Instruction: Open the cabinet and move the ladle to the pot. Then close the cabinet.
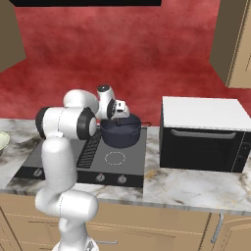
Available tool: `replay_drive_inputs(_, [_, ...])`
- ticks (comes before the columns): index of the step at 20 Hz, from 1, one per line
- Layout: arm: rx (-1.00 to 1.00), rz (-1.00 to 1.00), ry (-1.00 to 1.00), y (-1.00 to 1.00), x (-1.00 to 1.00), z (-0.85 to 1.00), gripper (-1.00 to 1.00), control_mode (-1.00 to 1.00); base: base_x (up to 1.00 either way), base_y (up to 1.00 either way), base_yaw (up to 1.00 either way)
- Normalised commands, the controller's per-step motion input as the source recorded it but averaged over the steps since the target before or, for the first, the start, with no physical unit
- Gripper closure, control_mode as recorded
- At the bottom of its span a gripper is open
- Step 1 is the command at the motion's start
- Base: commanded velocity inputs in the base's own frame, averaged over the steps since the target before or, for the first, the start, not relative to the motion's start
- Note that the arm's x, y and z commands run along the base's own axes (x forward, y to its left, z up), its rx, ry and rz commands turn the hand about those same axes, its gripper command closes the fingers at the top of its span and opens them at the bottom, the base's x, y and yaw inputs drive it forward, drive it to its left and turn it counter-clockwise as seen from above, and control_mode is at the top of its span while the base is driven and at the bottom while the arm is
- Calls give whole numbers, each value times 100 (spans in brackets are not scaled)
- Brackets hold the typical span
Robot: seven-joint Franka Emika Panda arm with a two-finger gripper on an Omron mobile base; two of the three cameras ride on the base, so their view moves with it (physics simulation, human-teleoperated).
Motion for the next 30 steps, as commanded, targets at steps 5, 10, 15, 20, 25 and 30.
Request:
replay_drive_inputs(5, [0, 0, 2, 0, 17, -18, 100, -100, 0, 0, 0])
replay_drive_inputs(10, [0, 0, 3, 0, 19, -14, 100, -100, 0, 0, 0])
replay_drive_inputs(15, [0, 0, 4, 0, 12, -12, 100, -100, 0, 0, 0])
replay_drive_inputs(20, [0, 0, 6, 0, 0, -3, -100, -100, 0, 0, 0])
replay_drive_inputs(25, [0, 0, 4, 0, 0, 0, -100, -100, 0, 0, 0])
replay_drive_inputs(30, [0, 0, 0, 0, -10, 1, -100, -100, 0, 0, 0])
